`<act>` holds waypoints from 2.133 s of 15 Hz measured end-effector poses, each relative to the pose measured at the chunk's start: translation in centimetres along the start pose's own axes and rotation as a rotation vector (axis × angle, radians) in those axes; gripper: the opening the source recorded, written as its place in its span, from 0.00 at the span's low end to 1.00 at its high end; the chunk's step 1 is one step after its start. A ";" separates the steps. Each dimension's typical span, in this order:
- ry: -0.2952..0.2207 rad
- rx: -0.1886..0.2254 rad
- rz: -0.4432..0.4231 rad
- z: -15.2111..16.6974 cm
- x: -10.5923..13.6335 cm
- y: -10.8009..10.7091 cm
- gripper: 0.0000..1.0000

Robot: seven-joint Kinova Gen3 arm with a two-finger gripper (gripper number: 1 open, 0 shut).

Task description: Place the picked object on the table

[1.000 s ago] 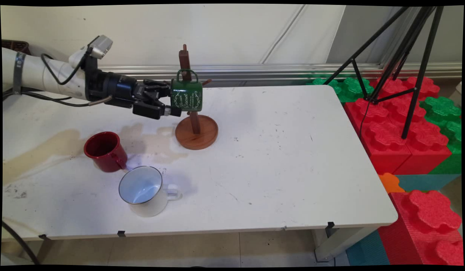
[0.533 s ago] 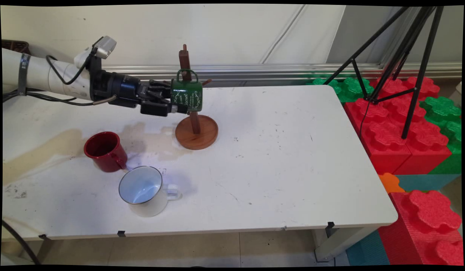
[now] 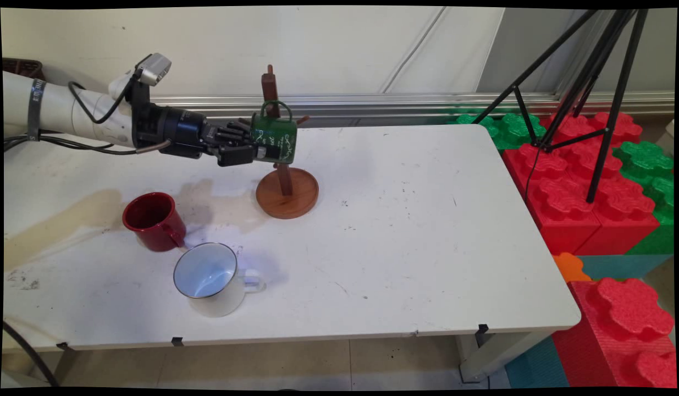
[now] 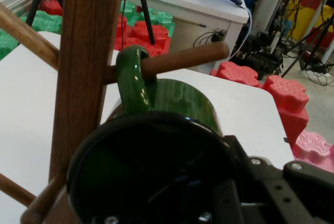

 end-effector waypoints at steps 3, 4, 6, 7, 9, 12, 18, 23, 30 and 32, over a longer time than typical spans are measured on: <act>0.005 -0.011 -0.004 0.1 0.1 0.2 0.00; 0.006 -0.013 -0.004 0.1 0.1 0.2 0.00; 0.009 -0.017 -0.005 0.1 0.2 0.3 0.00; 0.011 -0.019 -0.005 0.1 0.3 0.3 0.00; 0.015 -0.026 -0.003 0.0 0.4 0.4 0.00; 0.020 -0.046 0.004 -0.1 0.7 1.0 0.00; 0.023 -0.086 0.014 -1.2 1.2 2.7 0.00; 0.007 -0.108 0.038 -2.7 1.3 3.9 0.00; -0.047 -0.105 0.093 -6.1 1.2 4.5 0.00; -0.067 -0.097 0.108 -7.2 1.1 4.5 0.00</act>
